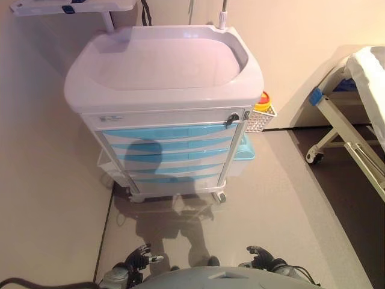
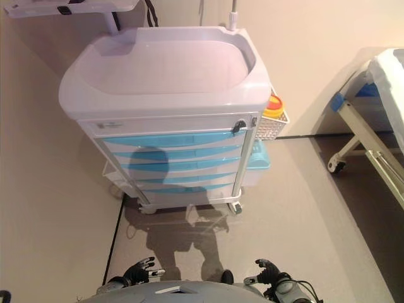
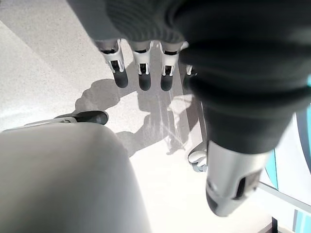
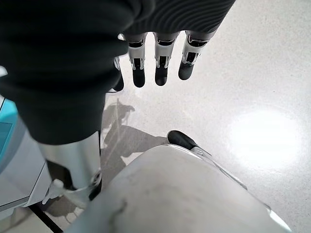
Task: Open the drawer and pick up the medicine
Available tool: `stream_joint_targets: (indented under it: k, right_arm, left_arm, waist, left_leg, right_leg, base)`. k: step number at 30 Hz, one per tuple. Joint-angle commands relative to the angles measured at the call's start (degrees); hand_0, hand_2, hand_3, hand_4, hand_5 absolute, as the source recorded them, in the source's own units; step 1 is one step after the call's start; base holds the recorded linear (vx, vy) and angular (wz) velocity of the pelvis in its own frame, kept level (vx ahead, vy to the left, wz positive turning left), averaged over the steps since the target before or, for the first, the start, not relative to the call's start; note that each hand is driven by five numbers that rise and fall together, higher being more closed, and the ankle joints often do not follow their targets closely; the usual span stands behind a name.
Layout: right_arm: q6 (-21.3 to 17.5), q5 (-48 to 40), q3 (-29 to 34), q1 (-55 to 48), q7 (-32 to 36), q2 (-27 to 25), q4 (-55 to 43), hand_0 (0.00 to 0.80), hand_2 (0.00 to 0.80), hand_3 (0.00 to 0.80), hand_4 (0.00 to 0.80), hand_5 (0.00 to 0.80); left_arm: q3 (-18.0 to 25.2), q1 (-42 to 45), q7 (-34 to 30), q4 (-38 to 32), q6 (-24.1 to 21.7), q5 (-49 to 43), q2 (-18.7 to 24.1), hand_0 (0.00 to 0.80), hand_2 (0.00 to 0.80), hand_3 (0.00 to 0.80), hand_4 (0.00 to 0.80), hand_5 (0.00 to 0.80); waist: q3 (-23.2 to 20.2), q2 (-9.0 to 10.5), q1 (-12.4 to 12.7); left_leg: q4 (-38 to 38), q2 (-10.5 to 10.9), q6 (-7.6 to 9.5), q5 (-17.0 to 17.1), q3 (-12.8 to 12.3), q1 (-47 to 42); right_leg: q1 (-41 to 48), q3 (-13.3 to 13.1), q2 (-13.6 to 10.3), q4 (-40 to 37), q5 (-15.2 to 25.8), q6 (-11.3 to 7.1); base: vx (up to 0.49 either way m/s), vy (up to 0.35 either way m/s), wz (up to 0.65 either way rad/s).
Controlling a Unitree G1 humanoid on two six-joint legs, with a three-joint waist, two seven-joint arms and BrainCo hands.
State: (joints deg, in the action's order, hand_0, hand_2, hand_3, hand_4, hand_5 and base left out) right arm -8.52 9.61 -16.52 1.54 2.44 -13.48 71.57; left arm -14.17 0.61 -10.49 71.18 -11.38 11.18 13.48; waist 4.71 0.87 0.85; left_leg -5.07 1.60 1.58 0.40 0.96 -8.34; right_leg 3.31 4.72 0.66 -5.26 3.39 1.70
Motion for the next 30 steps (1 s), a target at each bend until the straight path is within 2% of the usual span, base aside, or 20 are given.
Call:
stream_joint_targets:
  k: [1,5,9,30]
  right_arm:
    - [-0.47,-1.68,-1.82,2.48,0.17,-0.7,1.5,0.0,0.0,0.0,0.0,0.0]
    - [-0.22,-1.67,-0.22,1.63,0.43,-0.64,1.78,0.0,0.0,0.0,0.0,0.0]
    - [-0.05,-1.31,0.13,0.96,-0.13,0.02,2.01,0.0,0.0,0.0,0.0,0.0]
    - [-0.41,-2.05,-0.72,0.4,-0.79,1.01,2.61,0.0,0.0,0.0,0.0,0.0]
  left_arm:
    - [-1.5,-3.8,0.33,1.28,-0.78,0.3,-2.79,0.0,0.0,0.0,0.0,0.0]
    - [-2.04,-4.17,0.01,1.83,-0.62,-0.46,-3.47,0.0,0.0,0.0,0.0,0.0]
    - [-1.84,-4.04,0.57,2.65,-0.44,-1.89,-3.81,0.0,0.0,0.0,0.0,0.0]
    - [-0.93,-2.8,2.76,2.83,-0.77,-3.35,-3.57,0.0,0.0,0.0,0.0,0.0]
  waist:
    - [0.92,0.18,0.08]
    - [-0.02,0.11,0.82]
    - [-1.16,0.17,0.97]
    - [-0.06,-0.1,0.53]
  left_leg:
    - [1.5,3.28,1.31,-2.39,-1.92,2.76]
    - [0.29,3.53,1.27,-2.3,-0.2,1.96]
    - [0.09,3.69,1.1,-2.4,0.42,1.87]
    - [1.16,3.82,1.4,-2.82,-0.12,2.38]
  right_leg:
    - [1.26,0.62,-0.3,3.97,-3.86,-3.13]
    - [2.4,2.63,-0.51,2.96,-3.96,-3.27]
    - [2.7,3.08,-0.56,2.54,-4.09,-3.43]
    - [1.83,1.58,-0.62,3.01,-3.93,-3.79]
  base:
    - [-0.014,0.004,0.1]
    - [0.019,-0.005,0.12]
    - [0.025,-0.001,0.17]
    - [0.021,-0.004,0.0]
